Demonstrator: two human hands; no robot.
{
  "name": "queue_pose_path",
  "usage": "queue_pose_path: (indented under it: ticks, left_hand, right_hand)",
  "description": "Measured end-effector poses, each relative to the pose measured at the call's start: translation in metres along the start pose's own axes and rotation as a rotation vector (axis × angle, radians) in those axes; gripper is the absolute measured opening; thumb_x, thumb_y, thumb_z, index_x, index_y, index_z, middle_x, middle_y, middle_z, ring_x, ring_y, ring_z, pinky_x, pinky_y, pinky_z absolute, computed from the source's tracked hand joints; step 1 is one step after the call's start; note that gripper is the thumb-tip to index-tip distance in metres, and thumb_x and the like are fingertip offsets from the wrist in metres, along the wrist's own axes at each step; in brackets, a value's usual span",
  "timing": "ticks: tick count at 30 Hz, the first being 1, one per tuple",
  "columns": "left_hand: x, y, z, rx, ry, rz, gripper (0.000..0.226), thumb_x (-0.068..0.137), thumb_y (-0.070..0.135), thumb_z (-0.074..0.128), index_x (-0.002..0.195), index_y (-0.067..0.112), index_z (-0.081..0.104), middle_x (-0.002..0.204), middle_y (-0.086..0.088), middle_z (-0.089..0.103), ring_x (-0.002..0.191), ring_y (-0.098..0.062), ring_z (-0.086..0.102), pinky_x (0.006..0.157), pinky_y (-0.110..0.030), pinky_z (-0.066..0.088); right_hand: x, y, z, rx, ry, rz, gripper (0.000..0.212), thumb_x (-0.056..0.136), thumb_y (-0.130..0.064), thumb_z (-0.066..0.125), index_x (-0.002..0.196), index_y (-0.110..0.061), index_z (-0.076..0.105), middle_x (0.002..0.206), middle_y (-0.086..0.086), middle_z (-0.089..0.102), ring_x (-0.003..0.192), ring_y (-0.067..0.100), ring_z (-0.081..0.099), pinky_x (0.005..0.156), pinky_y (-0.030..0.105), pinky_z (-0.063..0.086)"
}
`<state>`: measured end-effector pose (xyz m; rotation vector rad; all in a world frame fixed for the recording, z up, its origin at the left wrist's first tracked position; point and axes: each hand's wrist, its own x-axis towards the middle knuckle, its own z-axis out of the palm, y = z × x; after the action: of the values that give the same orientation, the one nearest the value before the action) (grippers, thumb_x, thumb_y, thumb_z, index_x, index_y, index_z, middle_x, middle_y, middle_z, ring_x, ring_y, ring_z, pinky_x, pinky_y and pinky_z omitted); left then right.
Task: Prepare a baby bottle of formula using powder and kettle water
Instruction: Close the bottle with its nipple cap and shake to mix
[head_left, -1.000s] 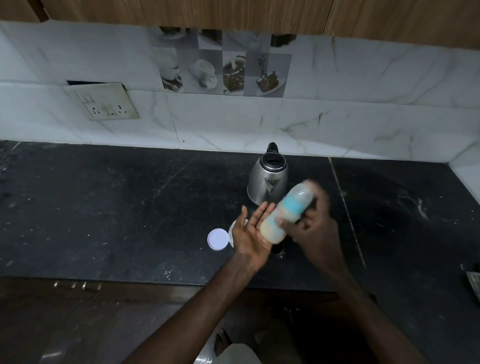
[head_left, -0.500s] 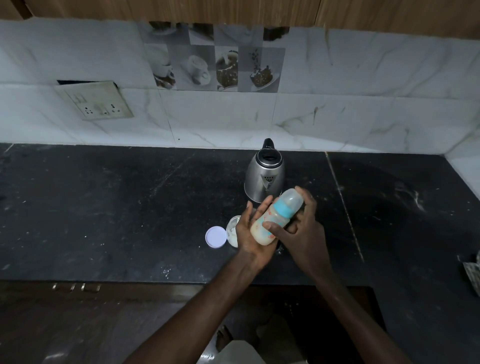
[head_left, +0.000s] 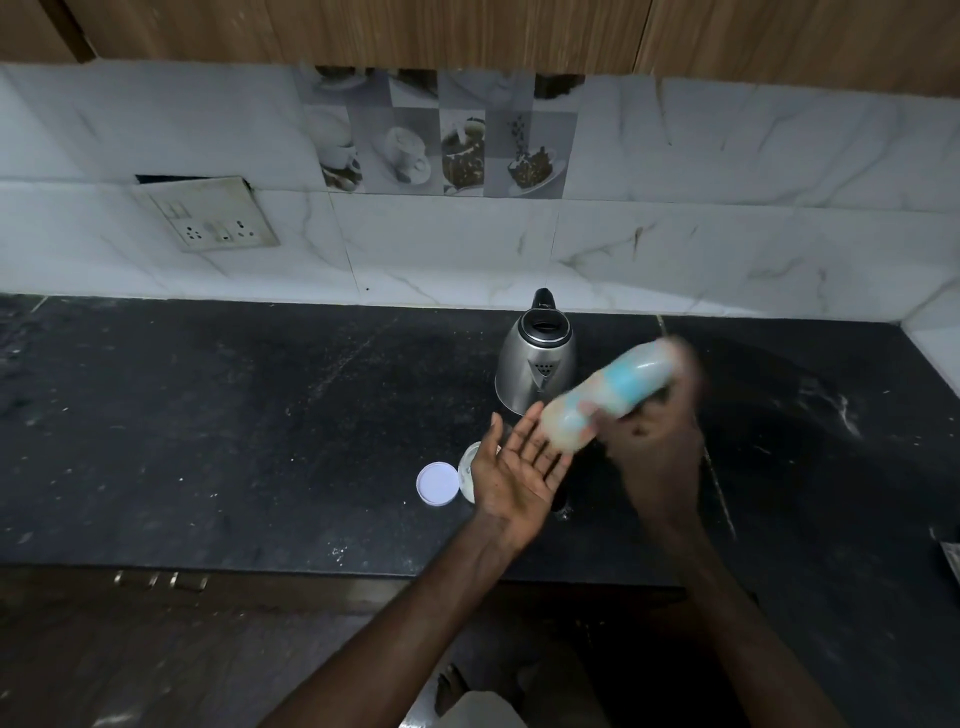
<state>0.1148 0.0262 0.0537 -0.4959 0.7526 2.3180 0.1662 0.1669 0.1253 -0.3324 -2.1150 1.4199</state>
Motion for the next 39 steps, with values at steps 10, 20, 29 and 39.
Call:
queue_pose_path:
  ticks: [10,20,29,39]
  left_hand:
    - [0.001,0.003,0.007,-0.053,-0.012,0.021,0.062,0.102,0.053,0.050,0.142,0.008,0.061,0.147,-0.018,0.061,0.144,-0.037,0.050,0.124,-0.051,0.035]
    - [-0.003,0.004,0.007,-0.093,-0.038,-0.005,0.059,0.103,0.046,0.052,0.145,0.005,0.058,0.149,-0.022,0.057,0.146,-0.040,0.046,0.129,-0.053,0.027]
    - [-0.003,0.006,0.000,0.000,-0.063,0.002,0.061,0.101,0.057,0.047,0.142,0.015,0.063,0.146,-0.009,0.064,0.136,-0.028,0.060,0.123,-0.047,0.036]
    - [0.001,0.006,-0.009,-0.048,-0.036,0.018,0.061,0.099,0.056,0.049,0.141,0.015,0.063,0.143,-0.006,0.067,0.137,-0.025,0.059,0.123,-0.044,0.036]
  right_hand:
    - [-0.018,0.011,0.017,-0.093,-0.146,0.053,0.097,0.070,-0.045,0.095,0.148,-0.053,0.038,0.123,-0.027,0.071,0.103,-0.003,0.075,0.086,0.027,0.065]
    - [-0.017,0.034,0.008,-0.091,-0.407,0.101,0.097,0.078,-0.048,0.089,0.151,-0.054,0.025,0.124,-0.017,0.071,0.092,0.010,0.077,0.082,0.046,0.066]
    - [0.006,0.011,-0.006,-0.027,0.112,-0.064,0.092,0.080,-0.051,0.085,0.155,-0.049,0.031,0.123,-0.029,0.065,0.098,0.006,0.075,0.080,0.027,0.065]
    - [-0.016,0.008,0.010,-0.018,0.246,-0.053,0.094,0.080,-0.044,0.085,0.157,-0.035,0.032,0.124,-0.031,0.063,0.099,-0.001,0.073,0.079,0.026,0.065]
